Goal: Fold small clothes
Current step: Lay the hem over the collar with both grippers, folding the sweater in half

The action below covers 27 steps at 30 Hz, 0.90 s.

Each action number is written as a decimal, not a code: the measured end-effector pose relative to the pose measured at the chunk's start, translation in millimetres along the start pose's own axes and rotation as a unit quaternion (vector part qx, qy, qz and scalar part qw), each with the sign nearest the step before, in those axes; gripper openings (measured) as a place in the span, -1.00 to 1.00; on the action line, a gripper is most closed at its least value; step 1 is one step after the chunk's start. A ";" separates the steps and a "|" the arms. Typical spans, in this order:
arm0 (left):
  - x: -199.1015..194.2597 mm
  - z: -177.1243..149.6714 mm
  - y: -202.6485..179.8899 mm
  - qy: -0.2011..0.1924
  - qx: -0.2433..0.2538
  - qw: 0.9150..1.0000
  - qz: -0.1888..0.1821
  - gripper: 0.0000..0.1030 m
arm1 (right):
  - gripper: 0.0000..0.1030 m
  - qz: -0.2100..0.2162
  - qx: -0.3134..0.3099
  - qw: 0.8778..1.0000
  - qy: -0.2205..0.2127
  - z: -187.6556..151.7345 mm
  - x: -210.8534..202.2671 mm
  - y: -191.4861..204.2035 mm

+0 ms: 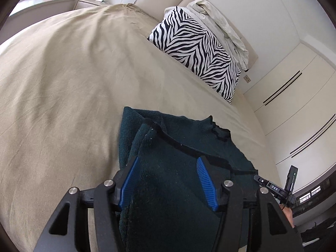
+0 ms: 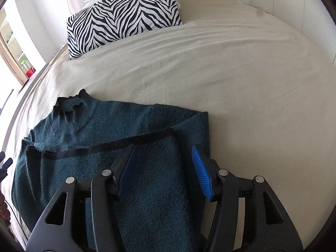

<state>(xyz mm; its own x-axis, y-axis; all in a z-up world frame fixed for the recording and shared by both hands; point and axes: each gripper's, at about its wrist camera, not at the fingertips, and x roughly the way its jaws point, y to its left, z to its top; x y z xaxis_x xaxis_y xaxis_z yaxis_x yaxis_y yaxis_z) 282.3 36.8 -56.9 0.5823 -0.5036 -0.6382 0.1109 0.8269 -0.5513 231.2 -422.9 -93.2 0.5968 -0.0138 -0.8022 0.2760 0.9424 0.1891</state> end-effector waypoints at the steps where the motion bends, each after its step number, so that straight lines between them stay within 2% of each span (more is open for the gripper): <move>1: 3.3 -2.5 -1.1 0.002 0.007 1.000 0.007 0.13 | 0.01 0.007 -0.006 1.000 0.013 0.1 5.3 1.0; 2: 6.5 -4.4 -1.0 0.005 0.008 1.000 0.010 0.13 | -0.08 0.004 -0.013 1.000 0.024 -0.5 9.8 1.6; 3: 8.9 -6.1 -0.2 0.007 0.008 1.000 0.011 0.13 | -0.36 -0.005 -0.020 1.000 0.023 -0.3 11.7 2.6; 6: 13.6 -10.6 2.5 0.005 0.018 0.999 0.031 0.13 | -0.89 -0.014 -0.024 1.000 0.014 2.1 8.7 2.8; 11: 15.7 -13.9 8.4 0.000 0.016 0.999 0.037 0.09 | -0.90 -0.038 -0.050 0.997 -0.053 5.3 -19.0 14.6; 14: 12.0 -14.6 9.3 -0.006 0.014 0.999 0.039 0.06 | -0.90 -0.035 -0.023 0.995 -0.090 12.7 -33.0 9.4; 16: 8.1 -11.9 8.6 -0.013 0.014 0.999 0.042 0.06 | -0.90 -0.030 0.006 0.996 -0.080 16.1 -25.5 -1.2; 19: 0.9 -4.7 6.3 -0.023 0.020 0.998 0.050 0.06 | -0.90 -0.042 0.028 0.998 -0.024 7.2 6.7 -16.3; 25: 10.9 17.1 -8.4 -0.022 0.065 0.994 0.079 0.06 | -0.90 -0.021 0.037 0.998 -0.039 -3.3 11.2 -21.8; 27: 22.4 21.6 -14.0 -0.010 0.086 0.992 0.090 -0.05 | -0.90 -0.020 0.037 0.998 -0.039 -4.2 10.9 -22.3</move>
<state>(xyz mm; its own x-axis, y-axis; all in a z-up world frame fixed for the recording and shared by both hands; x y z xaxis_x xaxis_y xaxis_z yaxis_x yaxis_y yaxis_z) 311.1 19.4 -51.9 0.6215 -0.3407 -0.7054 0.1393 0.9342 -0.3285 228.4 -442.6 -108.5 0.6401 -0.0792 -0.7642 0.3533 0.9136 0.2013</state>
